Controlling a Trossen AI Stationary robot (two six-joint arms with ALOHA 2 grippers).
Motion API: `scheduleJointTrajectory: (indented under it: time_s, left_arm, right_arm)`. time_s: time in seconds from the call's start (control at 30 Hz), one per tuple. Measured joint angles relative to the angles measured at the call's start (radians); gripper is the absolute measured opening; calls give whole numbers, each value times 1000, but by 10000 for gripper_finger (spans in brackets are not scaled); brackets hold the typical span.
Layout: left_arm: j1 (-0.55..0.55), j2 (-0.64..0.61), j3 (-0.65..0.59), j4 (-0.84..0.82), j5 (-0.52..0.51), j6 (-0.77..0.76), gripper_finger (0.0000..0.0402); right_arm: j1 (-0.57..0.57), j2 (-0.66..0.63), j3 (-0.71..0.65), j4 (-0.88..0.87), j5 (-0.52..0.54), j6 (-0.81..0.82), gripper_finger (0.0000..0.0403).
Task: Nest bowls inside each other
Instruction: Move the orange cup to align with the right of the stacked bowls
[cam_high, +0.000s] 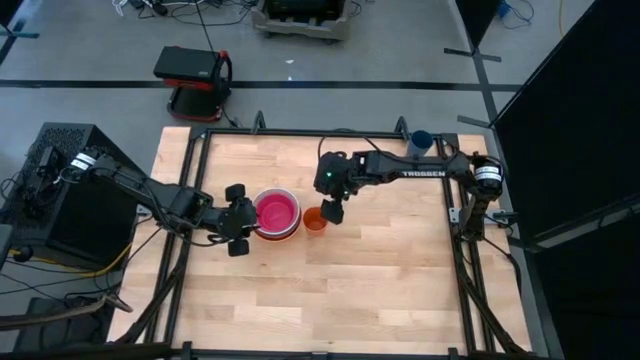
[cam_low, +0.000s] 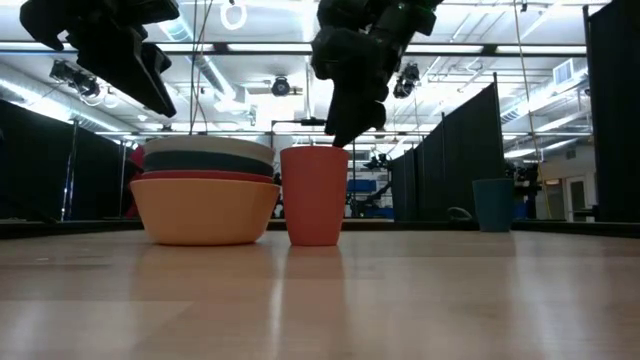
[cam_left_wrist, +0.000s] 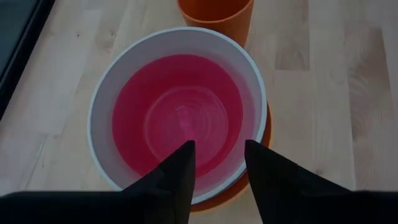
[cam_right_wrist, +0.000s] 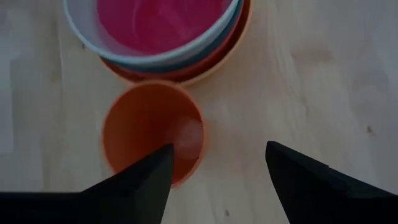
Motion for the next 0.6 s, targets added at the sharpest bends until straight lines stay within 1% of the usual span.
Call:
scheduleJointTrajectory:
  time_s: [0.37,0.6]
  left_arm:
    - [0,0,0,0,0,0,128]
    - [0,0,0,1,0,0,125]
  right_arm:
    - [23,2,16,-27,14,11,240]
    - [20,3,-29,26,14,19,240]
